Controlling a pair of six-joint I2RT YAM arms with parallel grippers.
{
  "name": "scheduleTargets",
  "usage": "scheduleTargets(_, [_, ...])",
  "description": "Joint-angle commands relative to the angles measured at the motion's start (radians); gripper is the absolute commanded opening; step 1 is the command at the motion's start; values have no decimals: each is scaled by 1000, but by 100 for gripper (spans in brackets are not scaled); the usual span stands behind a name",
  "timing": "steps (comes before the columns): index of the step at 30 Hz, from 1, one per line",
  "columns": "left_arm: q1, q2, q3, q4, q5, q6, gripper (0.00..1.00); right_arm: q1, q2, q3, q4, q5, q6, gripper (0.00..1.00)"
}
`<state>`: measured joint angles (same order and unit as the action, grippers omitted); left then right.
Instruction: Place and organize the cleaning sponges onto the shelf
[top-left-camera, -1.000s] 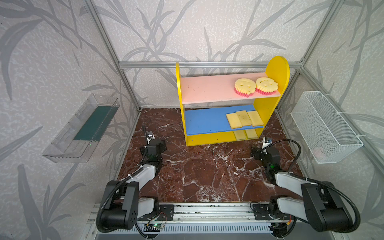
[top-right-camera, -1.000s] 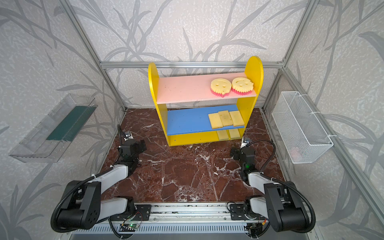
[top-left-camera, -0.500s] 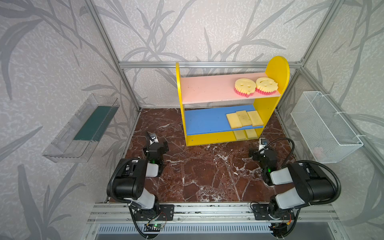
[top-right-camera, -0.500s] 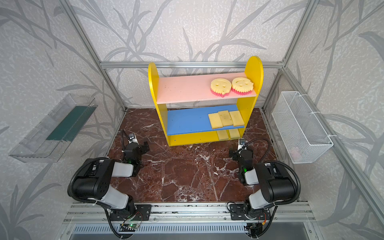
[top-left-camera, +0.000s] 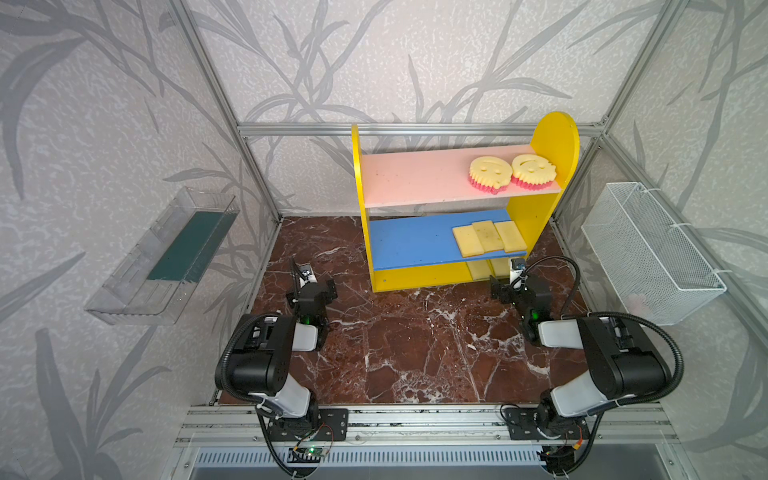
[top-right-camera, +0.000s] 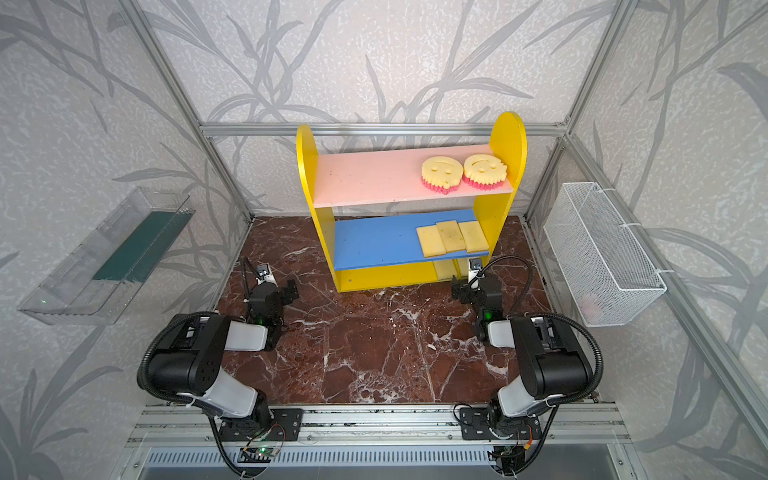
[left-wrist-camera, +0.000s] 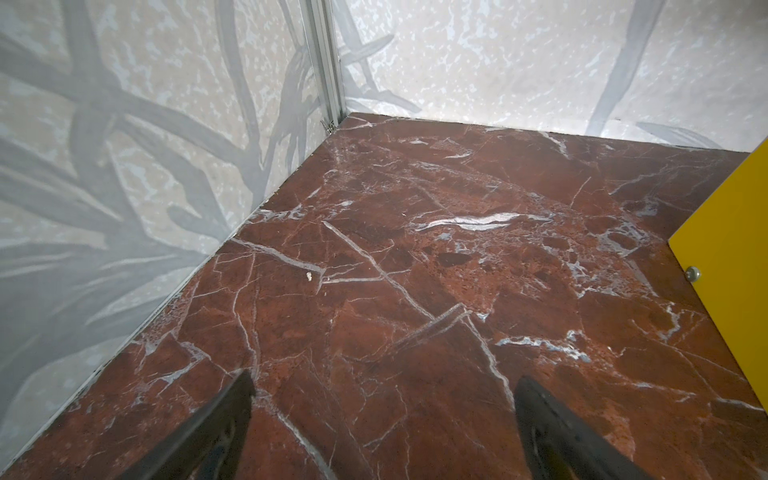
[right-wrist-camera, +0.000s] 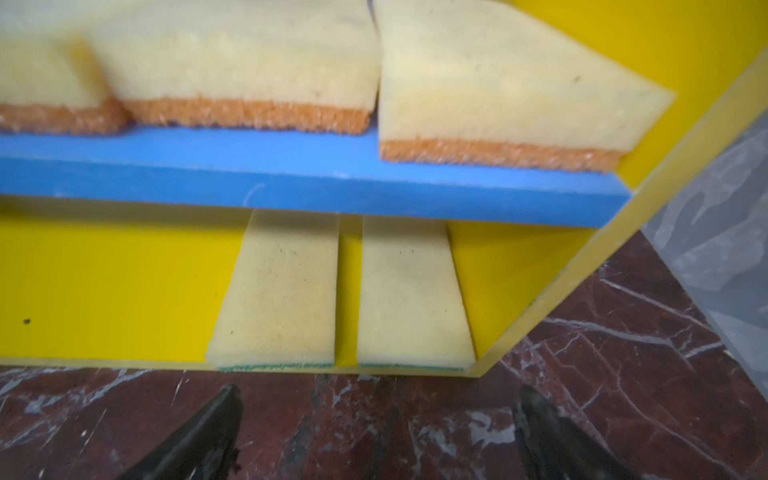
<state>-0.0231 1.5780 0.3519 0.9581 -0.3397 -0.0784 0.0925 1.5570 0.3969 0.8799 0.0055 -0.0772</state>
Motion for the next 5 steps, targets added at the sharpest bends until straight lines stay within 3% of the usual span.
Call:
scheduleTargets(1, [3,-3,11,31,-14,16,99,0,-14,14,-43,-15,-7,99])
scheduleTargets(5, [2,-3,11,31,-14,16,99,0,-14,17,-50,-13,-7,99])
